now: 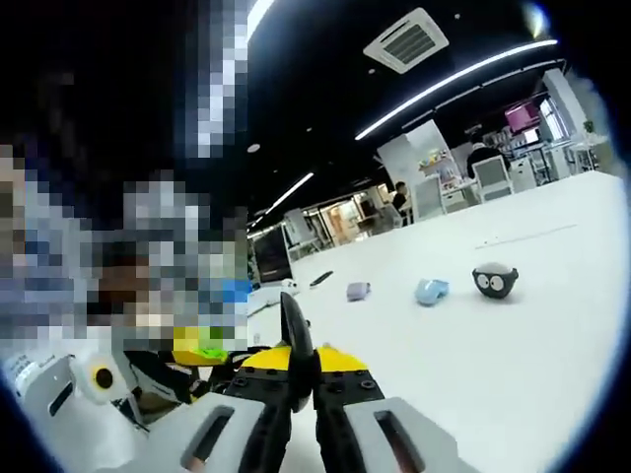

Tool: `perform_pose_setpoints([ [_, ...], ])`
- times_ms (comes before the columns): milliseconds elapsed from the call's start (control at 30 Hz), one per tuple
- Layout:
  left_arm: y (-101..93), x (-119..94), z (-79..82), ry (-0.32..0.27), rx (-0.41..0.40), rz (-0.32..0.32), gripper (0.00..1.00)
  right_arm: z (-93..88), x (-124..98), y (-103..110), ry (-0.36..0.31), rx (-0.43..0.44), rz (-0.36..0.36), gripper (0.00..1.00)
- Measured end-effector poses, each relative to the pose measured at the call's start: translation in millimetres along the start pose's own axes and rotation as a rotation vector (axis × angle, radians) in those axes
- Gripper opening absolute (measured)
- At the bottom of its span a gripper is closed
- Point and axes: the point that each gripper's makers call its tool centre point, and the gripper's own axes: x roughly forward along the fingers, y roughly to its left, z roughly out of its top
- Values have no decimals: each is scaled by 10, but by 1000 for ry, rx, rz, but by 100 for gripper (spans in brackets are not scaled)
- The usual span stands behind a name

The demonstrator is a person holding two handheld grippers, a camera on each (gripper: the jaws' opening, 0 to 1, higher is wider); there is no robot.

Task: Pick up the earbuds from the table and place the earbuds into the earbud case

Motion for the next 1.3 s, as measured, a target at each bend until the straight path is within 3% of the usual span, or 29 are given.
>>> perform_pose_setpoints([
  [133, 11, -101, 122, -129, -224, -82, 38, -8, -15, -22, 7, -4, -6, 6],
  [233, 114, -171, 109, -175, -330, -87, 36, -2, -39, -49, 6, -6, -13, 6],
  [333, 210, -215, -16, -195, -429, -83, 36, -1, -58, -37, 8, -15, -10, 6],
  [367, 149, -420, 200, -209, -470, -80, 37, 5, -63, -34, 8, -18, -9, 6],
  [500, 193, -533, 70, -311, -747, -139, 39, 29, -84, -19, 12, -27, -6, 6],
  [533, 209, -555, -30, -330, -818, -148, 39, 34, -88, 6, 13, -33, -1, 6],
  [667, 216, -606, -340, -359, -982, -151, 37, 44, -92, 66, 17, -56, 2, 6],
  [733, 193, -616, -576, -349, -1041, -140, 37, 38, -92, 66, 22, -64, -2, 6],
  [900, -2, -546, -1565, -182, -1215, -53, 37, -9, -78, 48, 42, -62, -2, 6],
  [967, -87, -528, -1856, -149, -1267, -32, 37, -17, -76, 48, 45, -62, -1, 6],
  [1033, -167, -513, -2089, -103, -1294, -7, 37, -15, -75, 44, 46, -63, -2, 6],
  [1167, -383, -467, -2606, 45, -1344, 39, 38, -15, -76, 31, 46, -61, -7, 6],
  [1300, -455, -374, -2817, 53, -1480, 62, 38, -30, -68, 21, 51, -62, -11, 6],
])
